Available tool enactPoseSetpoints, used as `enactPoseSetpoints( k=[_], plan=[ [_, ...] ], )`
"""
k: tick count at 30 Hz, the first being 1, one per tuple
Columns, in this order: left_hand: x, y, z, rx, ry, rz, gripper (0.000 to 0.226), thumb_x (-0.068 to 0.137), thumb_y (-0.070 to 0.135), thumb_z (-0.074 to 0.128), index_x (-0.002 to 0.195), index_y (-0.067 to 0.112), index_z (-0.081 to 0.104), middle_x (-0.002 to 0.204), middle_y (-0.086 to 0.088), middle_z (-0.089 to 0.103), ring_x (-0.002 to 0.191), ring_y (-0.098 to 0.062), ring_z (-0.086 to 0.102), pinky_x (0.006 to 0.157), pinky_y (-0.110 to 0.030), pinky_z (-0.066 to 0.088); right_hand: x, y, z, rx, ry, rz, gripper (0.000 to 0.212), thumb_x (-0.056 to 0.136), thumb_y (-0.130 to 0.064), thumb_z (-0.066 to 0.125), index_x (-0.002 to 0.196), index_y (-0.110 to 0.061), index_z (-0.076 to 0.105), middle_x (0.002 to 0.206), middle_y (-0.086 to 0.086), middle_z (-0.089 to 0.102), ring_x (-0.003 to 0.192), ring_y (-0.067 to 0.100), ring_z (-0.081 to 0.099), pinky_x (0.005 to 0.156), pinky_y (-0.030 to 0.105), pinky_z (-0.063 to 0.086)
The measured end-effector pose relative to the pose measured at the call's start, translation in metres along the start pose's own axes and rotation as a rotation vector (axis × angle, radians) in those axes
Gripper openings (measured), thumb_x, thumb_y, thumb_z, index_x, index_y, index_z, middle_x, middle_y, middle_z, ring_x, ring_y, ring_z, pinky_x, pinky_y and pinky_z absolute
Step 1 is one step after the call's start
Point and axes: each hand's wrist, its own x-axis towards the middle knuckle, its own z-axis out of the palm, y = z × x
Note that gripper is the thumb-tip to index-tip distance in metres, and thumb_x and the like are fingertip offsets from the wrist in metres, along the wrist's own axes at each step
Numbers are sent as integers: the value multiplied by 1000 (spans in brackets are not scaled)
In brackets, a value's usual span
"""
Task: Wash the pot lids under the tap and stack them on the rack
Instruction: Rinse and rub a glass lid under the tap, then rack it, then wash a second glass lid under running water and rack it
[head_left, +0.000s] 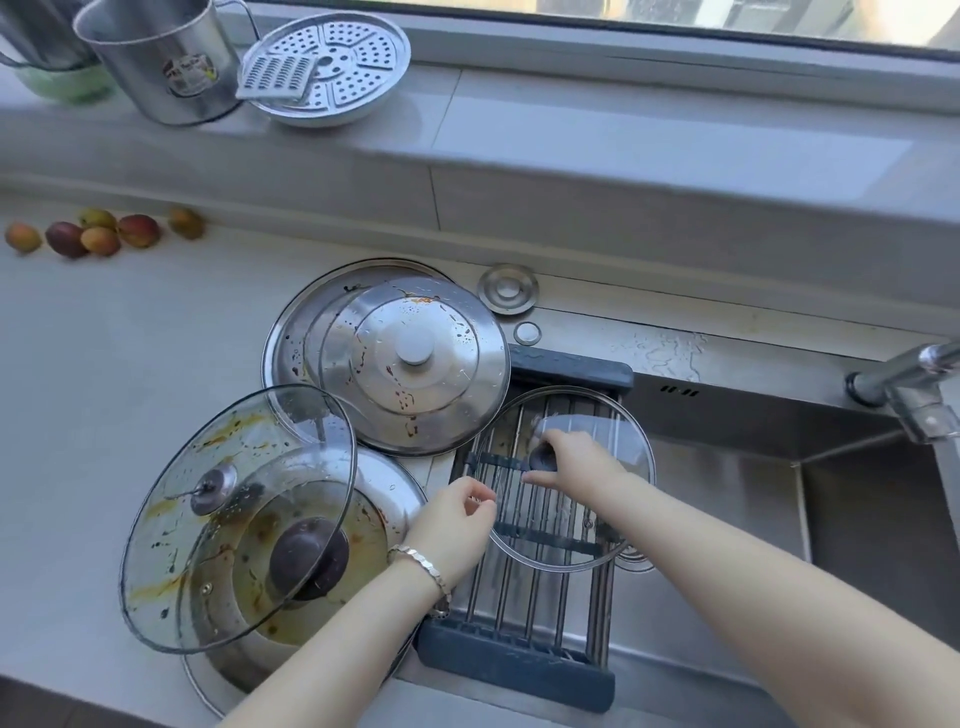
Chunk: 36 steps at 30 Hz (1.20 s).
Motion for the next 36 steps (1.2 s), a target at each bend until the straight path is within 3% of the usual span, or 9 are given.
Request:
enactPoseSetpoints(
  k=[6, 10, 14, 17, 20, 23, 25, 31, 36],
  plan=[
    [-17, 7, -12, 174, 72, 45, 22, 94, 25, 41, 108, 19, 57, 96, 4, 61, 83, -15, 58, 77, -28, 49, -25, -11, -33, -158, 73, -67, 30, 93, -28, 45, 119, -12, 49, 109, 8, 63, 95, 27, 60, 64, 26, 39],
    [-20, -4, -56, 671, 374, 190, 29, 94, 29, 39, 117, 17, 51, 115, -1, 57, 108, -20, 53, 85, -30, 43, -45, -26, -48, 61, 52, -195, 27, 93, -31, 50, 114, -17, 58, 88, -7, 57, 72, 10, 50, 56, 19, 37],
    [-18, -27, -94, 962, 320, -87, 54, 88, 53, 44, 125, 13, 42, 124, -9, 49, 117, -26, 46, 87, -35, 45, -58, -40, -51, 89, 73, -244, 23, 92, -31, 50, 109, -19, 61, 90, -5, 62, 70, 8, 52, 64, 22, 42],
    [-20, -44, -90, 1033, 287, -149, 63, 83, 58, 49, 126, 14, 38, 126, -11, 44, 117, -26, 44, 81, -34, 46, -66, -47, -45, 90, 56, -241, 24, 93, -30, 49, 109, -18, 61, 84, -8, 57, 63, 0, 46, 58, 19, 40],
    [-17, -47, -79, 1086, 342, -155, 60, 88, 38, 52, 136, 12, 27, 137, -19, 32, 124, -35, 37, 83, -38, 46, -76, -51, -34, 71, 34, -236, 26, 93, -31, 48, 111, -18, 61, 82, -8, 56, 64, 3, 49, 59, 20, 44],
    [-11, -40, -70, 1145, 303, -296, 62, 97, 13, 37, 146, 1, 1, 148, -37, 9, 132, -55, 24, 92, -54, 45, -88, -54, -28, 70, 16, -219, 26, 93, -32, 47, 111, -19, 62, 90, -5, 59, 73, 13, 57, 72, 28, 50],
    [-12, -37, -70, 1170, 314, -320, 59, 99, 8, 31, 145, -3, -4, 146, -41, 8, 129, -58, 26, 90, -57, 46, -96, -54, -27, 87, 8, -206, 26, 93, -32, 47, 111, -19, 61, 90, -6, 59, 71, 11, 55, 71, 28, 50],
    [-30, -31, -107, 1247, 382, -244, 58, 94, -4, 32, 145, -1, 3, 144, -43, 13, 126, -57, 34, 92, -56, 46, -106, -66, -28, 232, 43, -194, 22, 92, -26, 49, 105, -18, 65, 83, -6, 61, 73, 10, 57, 66, 23, 48],
    [-53, -15, -135, 1226, 478, -114, 51, 86, -9, 37, 135, 0, 25, 134, -41, 35, 109, -48, 56, 83, -54, 52, -102, -112, -33, 812, -32, -98, 22, 92, -14, 51, 104, -2, 64, 75, 5, 64, 66, 13, 62, 70, 25, 54]
  ],
)
